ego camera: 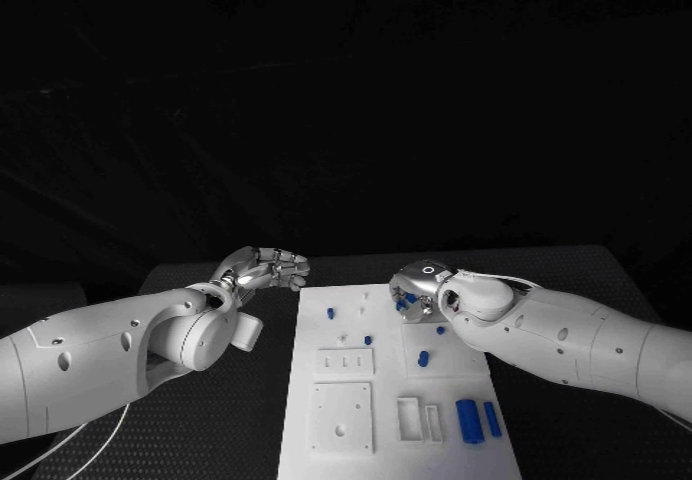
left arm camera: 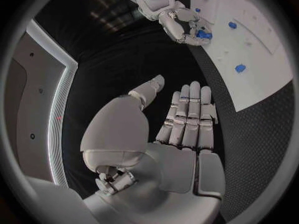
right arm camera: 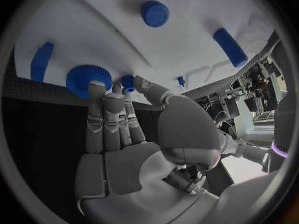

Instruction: Assemble the parts on the task board

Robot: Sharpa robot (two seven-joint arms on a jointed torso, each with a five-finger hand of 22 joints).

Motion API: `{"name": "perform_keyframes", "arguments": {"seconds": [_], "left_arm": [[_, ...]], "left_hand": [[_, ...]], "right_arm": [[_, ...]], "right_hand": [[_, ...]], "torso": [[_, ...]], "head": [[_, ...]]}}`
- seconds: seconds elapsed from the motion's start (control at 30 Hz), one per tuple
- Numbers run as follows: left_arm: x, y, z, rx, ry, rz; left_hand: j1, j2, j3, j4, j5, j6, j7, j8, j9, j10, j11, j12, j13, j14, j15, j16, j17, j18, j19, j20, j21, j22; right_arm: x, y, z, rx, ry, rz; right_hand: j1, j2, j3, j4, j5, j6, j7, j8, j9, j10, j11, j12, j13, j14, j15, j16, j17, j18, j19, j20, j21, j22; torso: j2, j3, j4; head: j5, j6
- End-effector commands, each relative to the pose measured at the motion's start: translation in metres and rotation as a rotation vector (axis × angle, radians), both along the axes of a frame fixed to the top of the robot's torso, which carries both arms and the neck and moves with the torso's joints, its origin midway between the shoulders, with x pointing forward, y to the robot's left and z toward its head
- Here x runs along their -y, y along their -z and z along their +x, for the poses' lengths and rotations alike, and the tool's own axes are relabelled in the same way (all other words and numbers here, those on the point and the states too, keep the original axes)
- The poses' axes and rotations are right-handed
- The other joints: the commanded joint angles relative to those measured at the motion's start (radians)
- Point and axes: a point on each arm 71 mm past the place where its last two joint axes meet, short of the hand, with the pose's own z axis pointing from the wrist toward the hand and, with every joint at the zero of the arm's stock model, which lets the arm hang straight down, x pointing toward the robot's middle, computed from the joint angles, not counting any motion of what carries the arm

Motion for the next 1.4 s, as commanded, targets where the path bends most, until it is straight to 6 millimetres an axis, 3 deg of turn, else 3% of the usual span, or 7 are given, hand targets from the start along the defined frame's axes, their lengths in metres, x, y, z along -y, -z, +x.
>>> {"name": "perform_keyframes", "arguments": {"seconds": [0.03, 0.13, 0.3, 1.0, 1.4], "left_arm": [[0.002, -0.001, 0.000, 0.005, 0.017, -0.007], [0.002, -0.001, 0.000, 0.004, 0.016, -0.007], [0.002, -0.001, 0.000, 0.005, 0.016, -0.007], [0.003, -0.001, 0.000, 0.006, 0.017, -0.007], [0.005, -0.001, 0.001, 0.007, 0.020, -0.008]], "left_hand": [[-0.011, 0.000, 0.000, -0.008, 0.005, -0.005, 0.004, -0.007, -0.002, -0.005, 0.005, -0.007, -0.002, -0.002, 0.004, -0.005, 0.002, 0.017, -0.006, 0.003, 0.003, 0.021], [-0.011, -0.001, 0.001, -0.009, 0.005, -0.005, 0.005, -0.007, -0.002, -0.005, 0.005, -0.008, -0.002, -0.002, 0.004, -0.005, 0.002, 0.017, -0.006, 0.003, 0.003, 0.021], [-0.011, -0.001, 0.001, -0.010, 0.005, -0.005, 0.006, -0.008, -0.002, -0.005, 0.005, -0.009, -0.002, -0.002, 0.004, -0.005, 0.002, 0.017, -0.006, 0.003, 0.003, 0.021], [-0.012, -0.002, 0.003, -0.012, 0.005, -0.006, 0.006, -0.009, -0.003, -0.006, 0.005, -0.012, -0.003, -0.002, 0.004, -0.007, 0.003, 0.017, -0.006, 0.003, 0.004, 0.021], [-0.012, -0.002, 0.003, -0.014, 0.005, -0.006, 0.006, -0.010, -0.003, -0.006, 0.005, -0.013, -0.003, -0.002, 0.005, -0.007, 0.003, 0.018, -0.007, 0.003, 0.004, 0.021]], "right_arm": [[-0.002, 0.009, -0.005, -0.008, -0.016, -0.043], [-0.003, 0.008, -0.005, 0.007, -0.019, -0.037], [-0.005, 0.006, -0.006, 0.031, -0.024, -0.021], [-0.029, -0.009, -0.015, 0.167, -0.049, 0.076], [-0.047, -0.010, -0.013, 0.200, -0.063, 0.075]], "right_hand": [[0.013, 0.030, 0.006, -0.014, -0.006, 0.032, -0.009, 0.018, 0.009, 0.052, -0.009, 0.015, 0.008, 0.002, -0.015, 0.006, -0.002, 0.054, -0.002, -0.005, 0.009, 0.024], [0.015, 0.048, 0.009, -0.033, -0.006, 0.056, -0.020, 0.030, 0.018, 0.076, -0.022, 0.023, 0.015, 0.000, -0.028, 0.011, -0.003, 0.054, 0.003, -0.004, 0.024, 0.025], [0.012, 0.054, 0.014, -0.047, -0.006, 0.067, -0.023, 0.033, 0.023, 0.090, -0.028, 0.023, 0.021, -0.002, -0.034, 0.016, -0.005, 0.054, 0.005, -0.004, 0.041, 0.025], [0.013, 0.045, 0.023, -0.050, -0.006, 0.083, -0.029, 0.036, 0.031, 0.108, -0.034, 0.021, 0.028, -0.003, -0.040, 0.023, -0.010, 0.054, 0.006, -0.004, 0.063, 0.023], [0.013, 0.042, 0.026, -0.049, -0.006, 0.085, -0.030, 0.035, 0.032, 0.109, -0.035, 0.019, 0.029, -0.003, -0.040, 0.024, -0.011, 0.054, 0.007, -0.003, 0.068, 0.023]], "torso": [[0.001, 0.0009, -0.0002], [0.002, 0.0016, -0.0007], [0.003, 0.0018, -0.0008], [0.006, 0.0019, 0.0001], [0.008, 0.0010, 0.0050]], "head": [[0.000, 0.002], [0.000, 0.002], [0.001, 0.005], [0.005, 0.017], [0.012, 0.023]]}}
